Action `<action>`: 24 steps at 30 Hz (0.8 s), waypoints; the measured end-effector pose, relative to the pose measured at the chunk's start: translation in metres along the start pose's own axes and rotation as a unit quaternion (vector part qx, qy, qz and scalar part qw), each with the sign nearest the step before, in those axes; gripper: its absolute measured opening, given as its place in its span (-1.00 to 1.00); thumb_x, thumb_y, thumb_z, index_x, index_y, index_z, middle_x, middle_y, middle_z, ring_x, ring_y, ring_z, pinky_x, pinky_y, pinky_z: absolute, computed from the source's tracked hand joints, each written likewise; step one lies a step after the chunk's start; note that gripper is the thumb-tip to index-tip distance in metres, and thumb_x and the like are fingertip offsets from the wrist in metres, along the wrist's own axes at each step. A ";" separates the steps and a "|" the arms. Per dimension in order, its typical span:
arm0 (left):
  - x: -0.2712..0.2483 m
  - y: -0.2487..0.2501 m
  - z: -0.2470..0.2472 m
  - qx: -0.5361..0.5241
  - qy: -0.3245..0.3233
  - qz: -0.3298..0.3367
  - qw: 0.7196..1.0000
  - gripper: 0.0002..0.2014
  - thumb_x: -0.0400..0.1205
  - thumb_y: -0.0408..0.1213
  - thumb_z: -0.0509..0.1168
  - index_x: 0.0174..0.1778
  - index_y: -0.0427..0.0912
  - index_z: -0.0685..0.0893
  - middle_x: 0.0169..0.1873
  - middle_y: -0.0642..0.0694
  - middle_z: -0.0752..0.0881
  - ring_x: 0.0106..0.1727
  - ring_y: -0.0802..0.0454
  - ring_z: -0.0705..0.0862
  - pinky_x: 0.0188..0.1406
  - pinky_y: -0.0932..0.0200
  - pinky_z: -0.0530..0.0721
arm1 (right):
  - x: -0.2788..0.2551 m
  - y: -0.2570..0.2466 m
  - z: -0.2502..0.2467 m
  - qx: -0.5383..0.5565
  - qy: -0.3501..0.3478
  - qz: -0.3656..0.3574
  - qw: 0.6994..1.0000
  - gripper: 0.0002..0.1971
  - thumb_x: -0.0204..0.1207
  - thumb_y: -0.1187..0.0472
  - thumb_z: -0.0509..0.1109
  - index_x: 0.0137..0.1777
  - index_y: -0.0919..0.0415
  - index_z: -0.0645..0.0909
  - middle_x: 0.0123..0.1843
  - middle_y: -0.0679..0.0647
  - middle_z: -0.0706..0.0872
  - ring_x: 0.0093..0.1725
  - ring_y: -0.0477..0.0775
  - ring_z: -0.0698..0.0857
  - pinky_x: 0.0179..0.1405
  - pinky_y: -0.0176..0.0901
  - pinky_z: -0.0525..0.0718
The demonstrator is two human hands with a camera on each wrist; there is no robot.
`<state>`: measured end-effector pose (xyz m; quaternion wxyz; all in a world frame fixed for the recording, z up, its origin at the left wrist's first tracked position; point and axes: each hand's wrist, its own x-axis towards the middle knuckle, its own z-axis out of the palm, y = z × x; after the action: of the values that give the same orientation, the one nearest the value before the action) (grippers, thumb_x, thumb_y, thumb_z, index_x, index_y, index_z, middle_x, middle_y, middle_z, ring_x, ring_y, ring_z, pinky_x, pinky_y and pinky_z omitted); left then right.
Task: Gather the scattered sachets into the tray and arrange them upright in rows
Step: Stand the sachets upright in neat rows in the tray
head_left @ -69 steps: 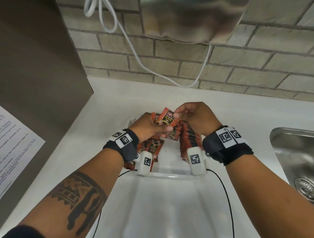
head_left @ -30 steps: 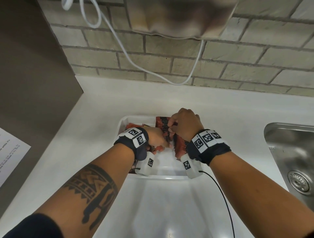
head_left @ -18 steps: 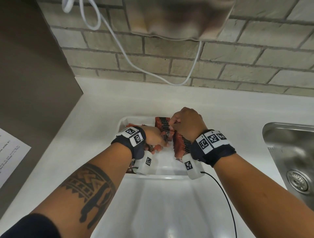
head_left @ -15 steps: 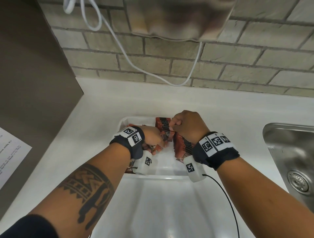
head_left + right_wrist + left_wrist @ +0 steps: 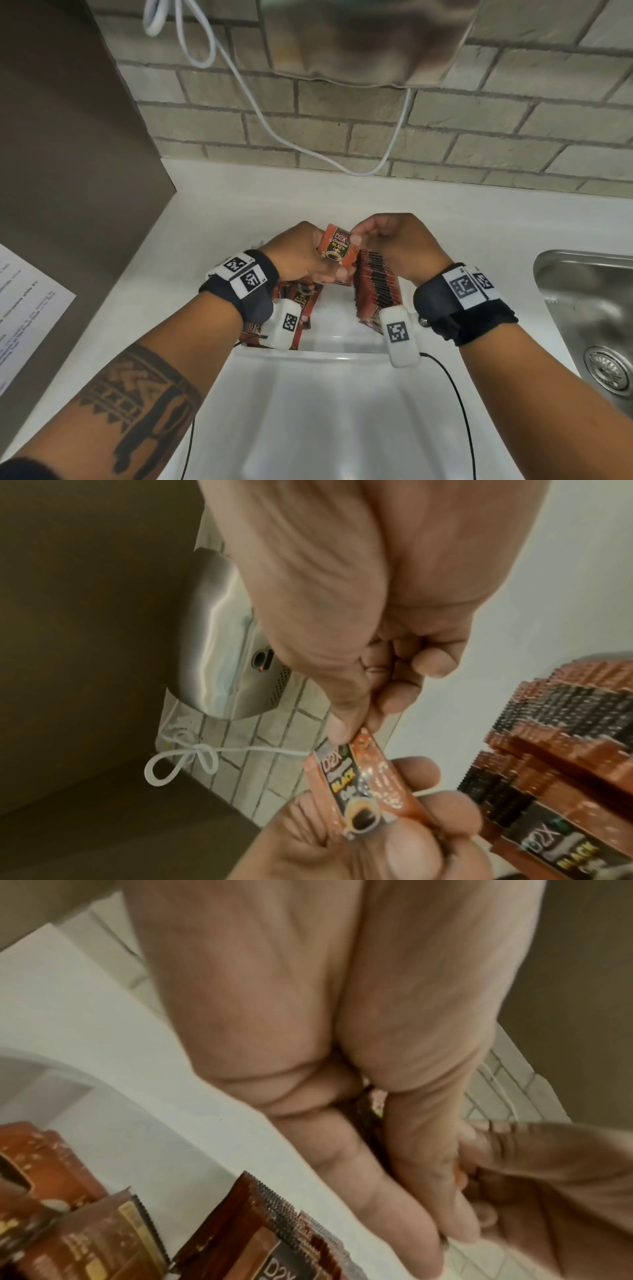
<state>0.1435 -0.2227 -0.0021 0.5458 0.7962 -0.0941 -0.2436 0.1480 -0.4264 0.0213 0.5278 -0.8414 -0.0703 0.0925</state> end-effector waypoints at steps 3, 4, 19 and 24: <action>-0.002 0.000 0.002 0.098 0.064 -0.010 0.993 -0.77 0.43 -0.17 0.67 -0.09 -0.17 0.86 -0.22 -0.07 0.88 -0.13 -0.03 0.87 0.03 -0.04 0.84 | 0.003 -0.002 0.000 -0.107 0.008 -0.021 0.994 -0.98 0.53 0.14 0.55 -0.12 0.04 0.80 -0.21 -0.07 0.82 -0.22 -0.15 0.74 -0.22 -0.45 0.58; -0.002 0.001 0.002 0.177 0.076 -0.032 0.981 -0.73 0.44 -0.08 0.65 -0.14 -0.18 0.84 -0.29 -0.04 0.86 -0.22 0.01 0.84 -0.12 0.07 0.81 | 0.003 -0.002 0.002 -0.159 0.007 -0.027 0.987 -0.97 0.54 0.14 0.52 -0.12 0.01 0.79 -0.21 -0.12 0.79 -0.22 -0.23 0.69 -0.27 -0.53 0.50; 0.038 -0.019 0.030 0.459 -0.194 -0.143 0.855 -0.61 0.77 -0.06 0.18 0.32 -0.25 0.69 -0.06 -0.16 0.71 -0.11 -0.09 0.60 -0.05 0.10 0.57 | 0.021 0.028 0.035 -0.360 -0.015 0.035 0.932 -0.78 0.40 0.10 0.39 -0.40 -0.17 0.78 -0.11 -0.09 0.73 0.00 0.07 0.66 0.11 0.05 0.72; 0.046 -0.021 0.032 0.489 -0.205 -0.152 0.834 -0.59 0.78 -0.05 0.15 0.38 -0.24 0.68 -0.09 -0.12 0.68 -0.14 -0.09 0.58 -0.15 0.15 0.53 | 0.024 0.031 0.034 -0.358 -0.020 0.038 0.933 -0.80 0.40 0.12 0.42 -0.40 -0.14 0.78 -0.16 -0.16 0.77 -0.01 0.02 0.68 0.11 0.05 0.72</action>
<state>0.1652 -0.2599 -0.0435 0.0090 0.8952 -0.1891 -0.4034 0.1638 -0.4049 -0.0228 0.1856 -0.9746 -0.0772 0.0985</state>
